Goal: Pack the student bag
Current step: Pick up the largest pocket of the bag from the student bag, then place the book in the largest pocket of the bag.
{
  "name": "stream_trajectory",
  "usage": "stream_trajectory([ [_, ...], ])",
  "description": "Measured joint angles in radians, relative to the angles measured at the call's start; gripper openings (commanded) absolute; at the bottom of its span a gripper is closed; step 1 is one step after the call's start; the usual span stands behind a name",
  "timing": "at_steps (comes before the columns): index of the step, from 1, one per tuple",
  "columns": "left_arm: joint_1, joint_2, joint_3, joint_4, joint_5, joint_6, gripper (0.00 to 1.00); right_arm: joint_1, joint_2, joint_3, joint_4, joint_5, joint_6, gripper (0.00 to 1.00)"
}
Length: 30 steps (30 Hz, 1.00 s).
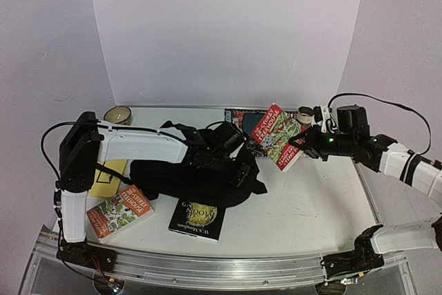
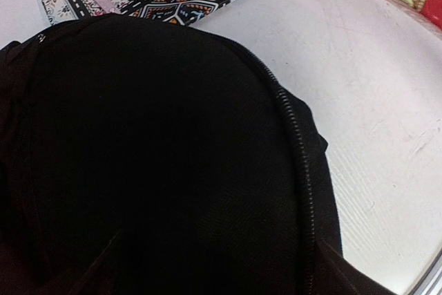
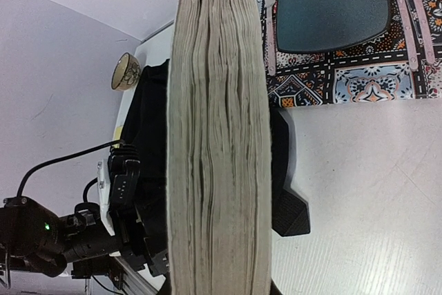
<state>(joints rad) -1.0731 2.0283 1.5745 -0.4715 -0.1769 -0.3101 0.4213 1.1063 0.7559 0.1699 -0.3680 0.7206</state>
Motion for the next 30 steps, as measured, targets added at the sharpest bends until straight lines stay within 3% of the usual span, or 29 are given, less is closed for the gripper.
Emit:
stream_trajectory([
  [8, 0.001, -0.011, 0.004, -0.055, -0.122, 0.001, 0.49, 0.000, 0.030, 0.000, 0.002, -0.068, 0.007, 0.00],
  [17, 0.054, -0.099, 0.004, -0.117, -0.211, 0.015, 0.02, 0.000, 0.047, 0.000, 0.032, -0.135, 0.060, 0.00],
  [24, 0.126, -0.168, 0.022, -0.152, -0.231, 0.043, 0.00, 0.002, 0.063, -0.037, 0.112, -0.151, 0.165, 0.00],
  [30, 0.159, -0.188, 0.079, -0.171, -0.219, 0.064, 0.00, 0.075, 0.187, -0.075, 0.240, -0.160, 0.294, 0.00],
])
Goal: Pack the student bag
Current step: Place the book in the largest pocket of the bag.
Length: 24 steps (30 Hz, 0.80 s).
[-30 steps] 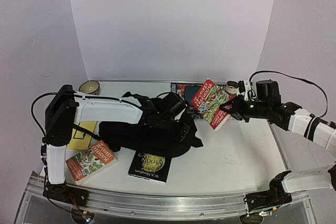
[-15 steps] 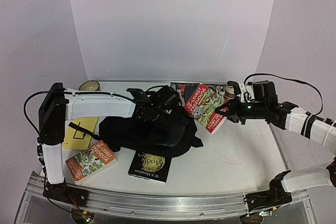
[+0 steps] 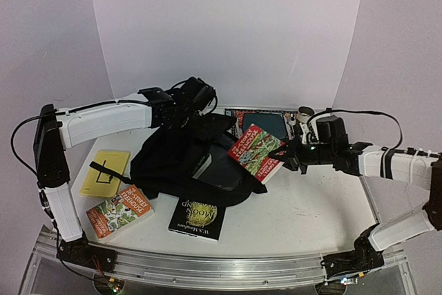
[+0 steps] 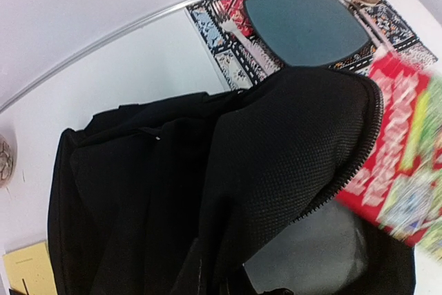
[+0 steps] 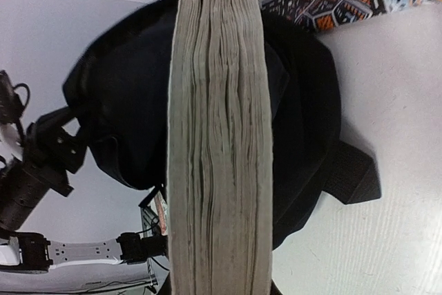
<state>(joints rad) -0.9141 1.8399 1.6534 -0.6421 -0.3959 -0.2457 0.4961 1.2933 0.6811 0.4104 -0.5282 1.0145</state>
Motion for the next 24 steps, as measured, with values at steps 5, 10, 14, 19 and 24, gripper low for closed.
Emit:
stream_trajectory([
  [5, 0.001, -0.011, 0.032, -0.006, 0.025, 0.011, 0.00, 0.102, 0.110, 0.007, 0.100, -0.009, 0.076, 0.00],
  [10, 0.001, -0.030, 0.031, -0.005, 0.067, 0.009, 0.00, 0.160, 0.215, 0.081, 0.177, -0.016, 0.133, 0.00],
  [14, 0.002, -0.063, 0.005, 0.009, 0.103, 0.004, 0.00, 0.180, 0.305, 0.157, 0.261, -0.026, 0.183, 0.00],
  [19, 0.005, -0.132, -0.068, 0.054, 0.153, 0.003, 0.00, 0.203, 0.417, 0.226, 0.333, -0.032, 0.236, 0.00],
  [24, 0.005, -0.191, -0.138, 0.100, 0.204, 0.006, 0.00, 0.226, 0.507, 0.280, 0.352, -0.032, 0.281, 0.00],
])
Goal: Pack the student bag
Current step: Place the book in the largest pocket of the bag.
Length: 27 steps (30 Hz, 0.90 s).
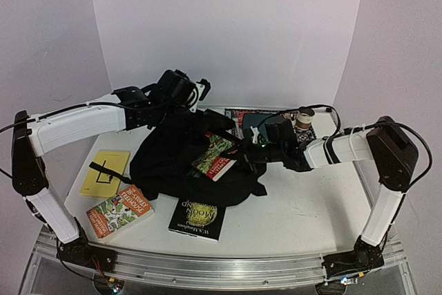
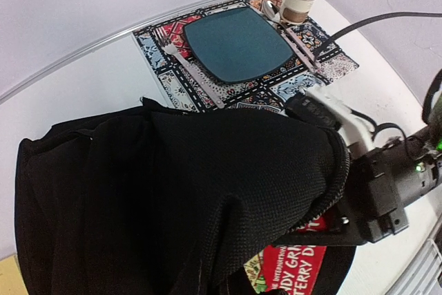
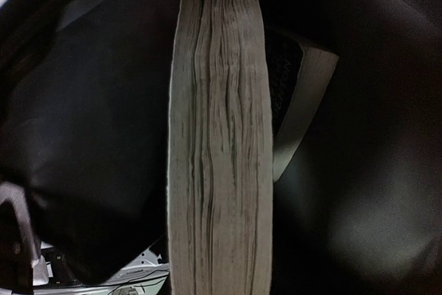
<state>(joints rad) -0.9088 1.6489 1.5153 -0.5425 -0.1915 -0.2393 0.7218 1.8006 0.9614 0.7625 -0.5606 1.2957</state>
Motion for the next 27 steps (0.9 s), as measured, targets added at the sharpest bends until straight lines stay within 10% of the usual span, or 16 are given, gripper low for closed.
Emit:
stream_trajectory([
  [18, 0.001, -0.059, -0.115, 0.135, 0.151, 0.005, 0.00, 0.074, 0.329, 0.342, -0.030, 0.048, 0.022, 0.04],
  [27, 0.007, -0.073, -0.156, 0.163, 0.149, 0.004, 0.00, 0.098, 0.392, 0.459, -0.198, 0.096, -0.078, 0.53],
])
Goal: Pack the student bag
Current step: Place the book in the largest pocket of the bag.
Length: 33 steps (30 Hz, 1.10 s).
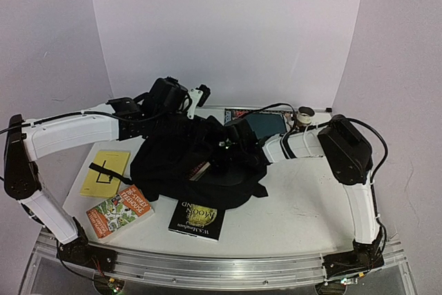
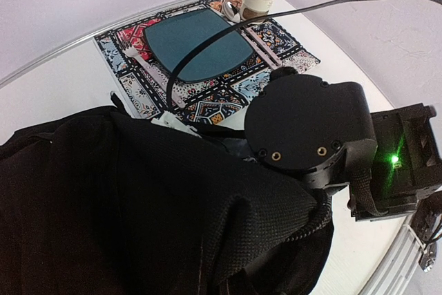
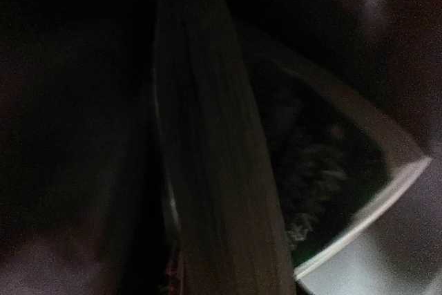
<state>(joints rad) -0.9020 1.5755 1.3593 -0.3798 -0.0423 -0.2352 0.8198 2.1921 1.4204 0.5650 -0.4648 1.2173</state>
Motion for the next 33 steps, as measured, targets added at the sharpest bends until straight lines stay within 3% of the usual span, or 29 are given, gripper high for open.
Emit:
stream_trajectory([
  [5, 0.000, -0.003, -0.010, 0.014, -0.006, 0.000, 0.00, 0.001, -0.005, 0.011, -0.057, 0.030, -0.065, 0.72],
  [12, -0.001, -0.017, -0.027, 0.029, -0.019, -0.001, 0.00, 0.001, -0.040, 0.013, -0.202, 0.101, -0.173, 0.73],
  [14, -0.001, -0.021, -0.034, 0.032, -0.022, -0.003, 0.00, 0.001, -0.045, 0.009, -0.253, 0.124, -0.205, 0.69],
  [20, -0.001, -0.036, -0.041, 0.033, -0.031, -0.005, 0.00, 0.001, -0.114, -0.037, -0.328, 0.172, -0.269, 0.30],
  [23, -0.001, -0.040, -0.041, 0.033, -0.030, -0.005, 0.00, 0.001, -0.133, -0.039, -0.344, 0.177, -0.295, 0.18],
  [29, -0.001, -0.040, -0.041, 0.032, -0.018, -0.004, 0.00, -0.001, -0.121, 0.017, -0.371, 0.155, -0.324, 0.16],
  [33, -0.001, -0.040, -0.041, 0.032, -0.008, 0.000, 0.00, -0.001, -0.074, 0.083, -0.376, 0.139, -0.335, 0.22],
])
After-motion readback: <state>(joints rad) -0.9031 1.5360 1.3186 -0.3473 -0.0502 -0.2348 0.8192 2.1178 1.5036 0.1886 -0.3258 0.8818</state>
